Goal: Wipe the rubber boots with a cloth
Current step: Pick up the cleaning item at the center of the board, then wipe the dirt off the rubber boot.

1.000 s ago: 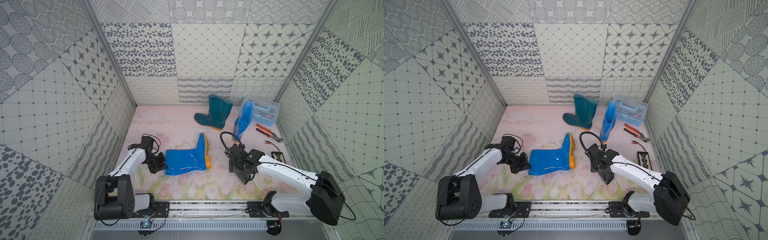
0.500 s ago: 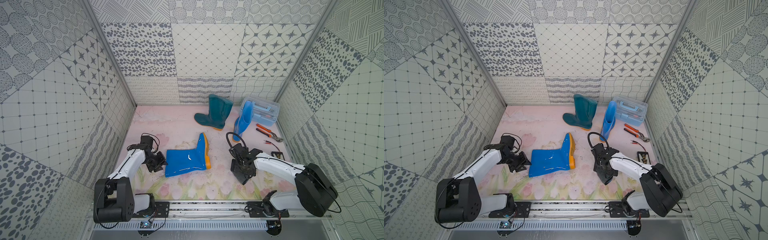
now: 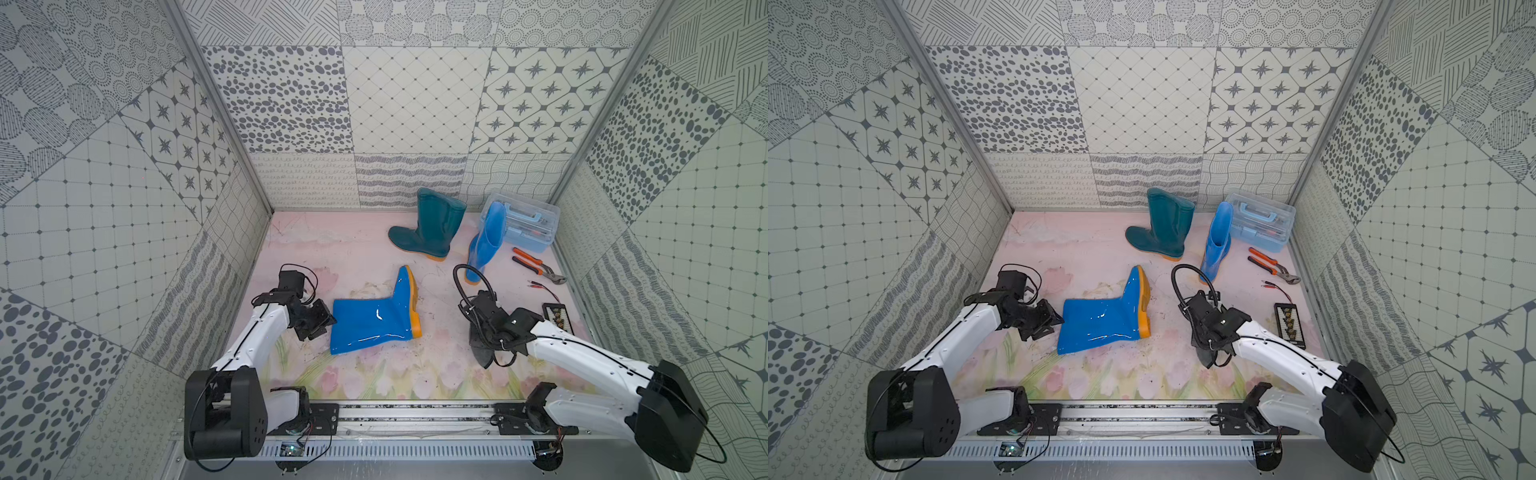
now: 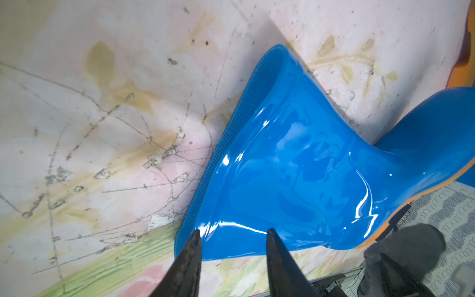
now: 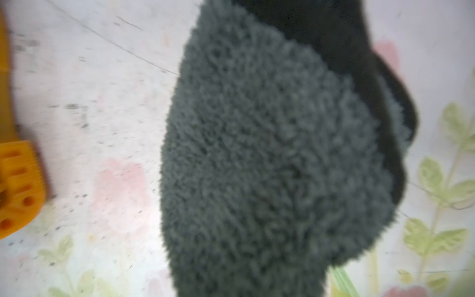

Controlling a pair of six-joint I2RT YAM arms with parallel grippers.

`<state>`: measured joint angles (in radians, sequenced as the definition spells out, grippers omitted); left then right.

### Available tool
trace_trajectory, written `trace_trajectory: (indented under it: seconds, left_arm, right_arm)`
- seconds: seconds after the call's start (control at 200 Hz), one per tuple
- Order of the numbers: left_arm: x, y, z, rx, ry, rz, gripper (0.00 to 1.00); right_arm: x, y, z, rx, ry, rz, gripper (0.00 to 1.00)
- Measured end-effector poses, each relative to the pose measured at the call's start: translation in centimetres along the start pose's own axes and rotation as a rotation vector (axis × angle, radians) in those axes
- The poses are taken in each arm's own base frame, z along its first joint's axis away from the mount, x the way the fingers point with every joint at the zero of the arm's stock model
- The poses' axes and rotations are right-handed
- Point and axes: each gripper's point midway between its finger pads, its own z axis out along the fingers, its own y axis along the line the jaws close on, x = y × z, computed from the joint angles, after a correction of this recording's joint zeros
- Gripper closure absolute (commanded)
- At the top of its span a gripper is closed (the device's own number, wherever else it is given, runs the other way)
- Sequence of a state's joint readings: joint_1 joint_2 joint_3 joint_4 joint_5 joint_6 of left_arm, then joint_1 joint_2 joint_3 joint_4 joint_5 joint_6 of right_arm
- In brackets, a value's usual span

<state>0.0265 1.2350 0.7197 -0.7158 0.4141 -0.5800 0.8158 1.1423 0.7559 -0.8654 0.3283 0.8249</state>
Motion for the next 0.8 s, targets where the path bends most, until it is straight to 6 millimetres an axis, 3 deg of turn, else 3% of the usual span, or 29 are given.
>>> trace_trajectory:
  seconds: [0.115,0.22,0.325,0.57,0.67,0.8]
  left_arm:
    - [-0.6,0.1,0.9,-0.005,0.009,-0.008,0.57]
    - [-1.1,0.1,1.9,-0.006,0.023,-0.021,0.57]
    - [-1.8,0.0,2.7,0.000,0.023,-0.033,0.57]
    - [-3.6,-0.6,4.5,0.037,0.006,-0.043,0.57]
    - [-4.0,-1.0,5.3,0.061,0.022,-0.045,0.58]
    - [-4.3,-2.1,5.7,0.121,0.034,-0.038,0.65]
  right_arm:
    - [-2.5,4.3,-3.2,-0.045,-0.087,-0.093,1.00]
    - [-4.2,9.2,-4.4,-0.073,-0.125,-0.180,1.00]
    - [-5.5,14.7,-3.7,-0.122,-0.137,-0.254,1.00]
    - [-8.0,24.2,-0.1,-0.217,-0.097,-0.373,1.00]
    - [-7.8,25.5,1.4,-0.242,-0.064,-0.397,1.00]
    - [-6.4,23.6,3.7,-0.219,0.013,-0.401,1.00]
